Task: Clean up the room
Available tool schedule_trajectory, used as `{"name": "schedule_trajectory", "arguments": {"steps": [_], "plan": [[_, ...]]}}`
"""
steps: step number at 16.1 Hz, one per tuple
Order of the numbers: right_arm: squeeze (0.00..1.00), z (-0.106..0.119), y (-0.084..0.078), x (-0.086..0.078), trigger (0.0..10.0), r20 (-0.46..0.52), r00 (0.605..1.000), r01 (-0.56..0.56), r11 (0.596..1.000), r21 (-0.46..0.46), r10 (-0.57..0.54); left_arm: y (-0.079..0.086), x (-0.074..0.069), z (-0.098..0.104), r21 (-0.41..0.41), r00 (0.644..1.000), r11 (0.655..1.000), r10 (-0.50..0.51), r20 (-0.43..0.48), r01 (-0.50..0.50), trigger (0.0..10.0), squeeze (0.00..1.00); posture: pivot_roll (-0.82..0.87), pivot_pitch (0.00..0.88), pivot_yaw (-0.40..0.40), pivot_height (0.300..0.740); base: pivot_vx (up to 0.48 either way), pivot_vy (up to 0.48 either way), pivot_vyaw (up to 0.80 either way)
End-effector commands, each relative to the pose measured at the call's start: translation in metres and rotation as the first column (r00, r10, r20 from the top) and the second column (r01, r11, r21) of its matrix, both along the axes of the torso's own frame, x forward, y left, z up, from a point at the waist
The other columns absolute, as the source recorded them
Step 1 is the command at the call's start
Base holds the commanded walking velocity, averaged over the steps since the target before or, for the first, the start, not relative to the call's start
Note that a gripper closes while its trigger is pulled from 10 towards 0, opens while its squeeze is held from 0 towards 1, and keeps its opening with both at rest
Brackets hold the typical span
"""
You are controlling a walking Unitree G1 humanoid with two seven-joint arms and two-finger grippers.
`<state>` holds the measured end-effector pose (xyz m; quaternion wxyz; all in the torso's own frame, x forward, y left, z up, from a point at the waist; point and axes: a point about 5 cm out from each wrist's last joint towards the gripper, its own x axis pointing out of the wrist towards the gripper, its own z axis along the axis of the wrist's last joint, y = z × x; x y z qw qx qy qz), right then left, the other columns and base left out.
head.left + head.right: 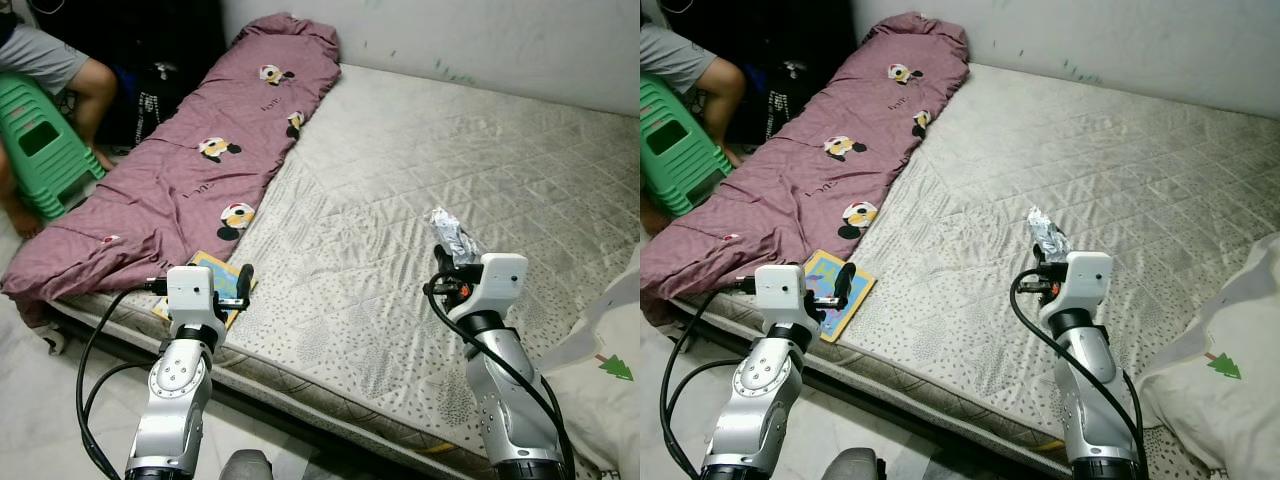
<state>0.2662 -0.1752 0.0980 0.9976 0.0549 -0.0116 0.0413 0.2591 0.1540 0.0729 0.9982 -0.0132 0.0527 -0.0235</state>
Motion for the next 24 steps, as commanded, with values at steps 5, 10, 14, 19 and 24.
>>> {"name": "schedule_trajectory", "arguments": {"steps": [5, 10, 14, 19, 24], "plan": [[0.0, -0.002, -0.009, 0.001, 10.0, -0.014, 0.998, 0.055, 0.998, -0.017, -0.055, 0.004, 0.003, 0.001, -0.01, 1.0, 1.0, 0.004, 0.005, -0.004, 10.0, 0.0, -0.02, 0.0, 0.018, 0.74, 0.0, 0.0, 0.0], [0.0, -0.005, -0.007, 0.0, 10.0, -0.019, 0.999, 0.05, 0.999, -0.02, -0.05, 0.002, 0.003, 0.0, -0.022, 1.0, 1.0, -0.003, 0.0, 0.003, 10.0, 0.0, -0.03, 0.0, 0.02, 0.74, 0.0, 0.245, -0.8], [0.0, -0.007, -0.008, -0.002, 10.0, -0.03, 0.998, 0.051, 0.998, -0.021, -0.052, 0.001, 0.002, 0.001, -0.022, 1.0, 1.0, -0.006, 0.003, 0.006, 10.0, 0.0, -0.02, 0.0, 0.019, 0.74, 0.0, 0.313, -0.74], [0.0, -0.01, -0.009, -0.004, 10.0, -0.041, 0.998, 0.049, 0.999, -0.023, -0.05, 0.002, -0.001, -0.001, -0.018, 1.0, 1.0, -0.004, -0.005, 0.004, 10.0, 0.0, -0.02, 0.0, 0.018, 0.74, 0.0, 0.347, -0.1], [0.0, -0.01, -0.008, -0.003, 10.0, -0.044, 0.998, 0.048, 0.999, -0.022, -0.049, 0.001, 0.001, 0.0, -0.023, 1.0, 1.0, -0.008, -0.004, 0.008, 10.0, 0.0, -0.03, 0.0, 0.017, 0.74, 0.0, 0.349, -0.09]]}}
